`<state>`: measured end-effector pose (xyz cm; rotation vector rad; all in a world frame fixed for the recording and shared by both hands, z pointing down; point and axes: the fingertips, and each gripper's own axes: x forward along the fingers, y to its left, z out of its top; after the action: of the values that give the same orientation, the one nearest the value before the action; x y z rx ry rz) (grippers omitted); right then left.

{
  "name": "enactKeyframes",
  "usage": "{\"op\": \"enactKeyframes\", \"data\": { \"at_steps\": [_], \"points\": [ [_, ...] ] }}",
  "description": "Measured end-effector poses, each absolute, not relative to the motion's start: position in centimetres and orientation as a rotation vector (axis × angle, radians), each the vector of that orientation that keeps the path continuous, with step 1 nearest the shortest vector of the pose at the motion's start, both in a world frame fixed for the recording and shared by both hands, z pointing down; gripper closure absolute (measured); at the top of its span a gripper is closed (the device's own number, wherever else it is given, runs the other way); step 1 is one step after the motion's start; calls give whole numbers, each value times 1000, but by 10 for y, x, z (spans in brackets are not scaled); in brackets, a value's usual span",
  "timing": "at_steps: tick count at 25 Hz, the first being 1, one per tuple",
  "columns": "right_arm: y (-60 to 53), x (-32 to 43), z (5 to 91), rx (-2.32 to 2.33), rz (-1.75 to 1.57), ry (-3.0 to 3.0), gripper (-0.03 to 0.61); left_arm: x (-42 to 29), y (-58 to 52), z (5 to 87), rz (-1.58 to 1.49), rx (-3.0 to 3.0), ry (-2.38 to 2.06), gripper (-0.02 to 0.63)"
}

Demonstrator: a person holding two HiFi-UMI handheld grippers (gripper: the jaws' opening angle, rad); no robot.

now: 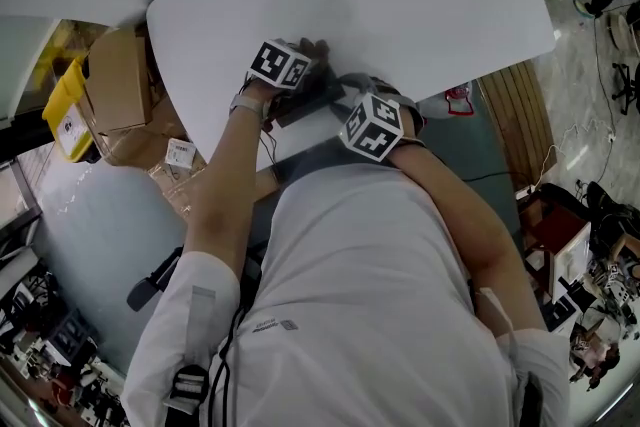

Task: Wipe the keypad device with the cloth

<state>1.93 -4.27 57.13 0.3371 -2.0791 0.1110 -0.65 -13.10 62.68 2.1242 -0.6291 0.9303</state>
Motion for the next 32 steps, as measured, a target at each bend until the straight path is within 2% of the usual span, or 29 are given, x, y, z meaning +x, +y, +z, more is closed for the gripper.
{"op": "enactKeyframes", "data": {
  "at_steps": [32],
  "points": [
    [-39, 20, 572, 408, 183, -2168, 388, 20, -87, 574, 859, 2137, -713, 548]
  ]
}}
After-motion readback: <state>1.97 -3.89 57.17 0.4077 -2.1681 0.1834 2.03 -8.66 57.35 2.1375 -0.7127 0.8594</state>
